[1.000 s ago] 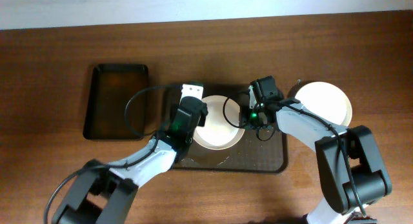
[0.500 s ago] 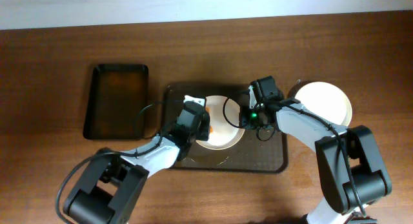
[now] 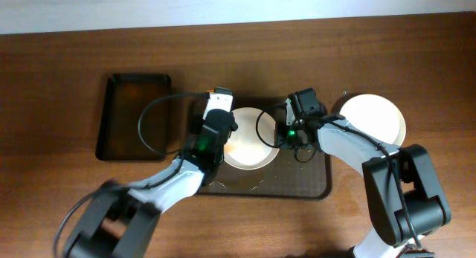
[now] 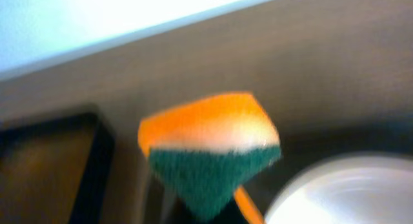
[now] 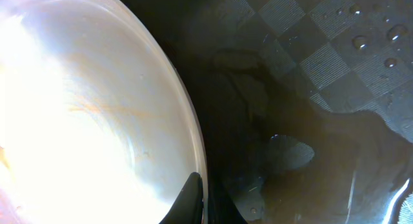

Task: Clean dirty plates on tray and stack at the side
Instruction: 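Wipe the plate once more with the left sponge, then carry the plate with the right gripper onto the right-side stack and release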

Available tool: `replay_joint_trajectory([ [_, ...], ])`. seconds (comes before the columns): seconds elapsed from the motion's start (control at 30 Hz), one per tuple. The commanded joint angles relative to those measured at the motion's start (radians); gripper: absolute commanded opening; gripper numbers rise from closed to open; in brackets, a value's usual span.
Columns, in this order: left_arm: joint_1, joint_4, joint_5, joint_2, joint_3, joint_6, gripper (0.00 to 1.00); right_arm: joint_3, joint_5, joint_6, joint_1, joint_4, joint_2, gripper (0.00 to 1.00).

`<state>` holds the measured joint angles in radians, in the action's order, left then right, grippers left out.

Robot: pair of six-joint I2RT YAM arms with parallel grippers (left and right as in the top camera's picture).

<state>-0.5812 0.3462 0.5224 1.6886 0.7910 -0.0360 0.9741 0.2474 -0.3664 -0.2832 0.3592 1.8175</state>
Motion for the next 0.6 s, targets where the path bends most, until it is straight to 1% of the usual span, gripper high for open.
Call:
replay_joint_trajectory([
  [0.0,0.002,-0.327,0.023,-0.117,-0.003,-0.351,0.0,-0.047,-0.083,0.012,0.003,0.035,0.021,0.04],
  [0.03,0.002,-0.431,0.008,-0.117,-0.003,-0.451,0.0,-0.037,-0.106,0.018,0.003,0.055,-0.006,0.04],
  [0.07,0.001,-0.536,-0.034,-0.109,-0.003,-0.557,0.0,-0.019,-0.186,0.018,0.002,0.1,-0.063,0.04],
  [0.1,0.001,-0.586,-0.116,-0.097,-0.003,-0.586,0.0,-0.001,-0.295,0.039,-0.003,0.152,-0.137,0.04],
  [0.17,0.001,-0.594,-0.196,-0.074,-0.004,-0.586,0.0,0.027,-0.456,0.053,-0.022,0.232,-0.241,0.04],
  [0.2,0.001,-0.588,-0.234,-0.06,-0.004,-0.594,0.0,0.053,-0.568,0.092,-0.053,0.291,-0.324,0.04],
  [0.27,0.001,-0.585,-0.293,-0.034,-0.004,-0.608,0.0,0.084,-0.726,0.129,-0.105,0.347,-0.412,0.04],
  [0.33,0.001,-0.582,-0.294,0.002,-0.004,-0.608,0.0,0.12,-0.967,0.158,-0.201,0.408,-0.508,0.04],
  [0.43,0.001,-0.564,-0.295,0.017,-0.004,-0.608,0.0,0.127,-1.233,0.204,-0.34,0.416,-0.577,0.04],
  [0.47,0.001,-0.564,-0.295,0.017,-0.004,-0.608,0.0,0.127,-1.379,0.22,-0.401,0.415,-0.583,0.04],
  [0.5,0.001,-0.564,-0.295,0.017,-0.004,-0.608,0.0,0.127,-1.517,0.252,-0.456,0.412,-0.581,0.04],
  [0.57,0.001,-0.564,-0.295,0.017,-0.004,-0.608,0.0,0.127,-1.676,0.337,-0.533,0.39,-0.577,0.04],
])
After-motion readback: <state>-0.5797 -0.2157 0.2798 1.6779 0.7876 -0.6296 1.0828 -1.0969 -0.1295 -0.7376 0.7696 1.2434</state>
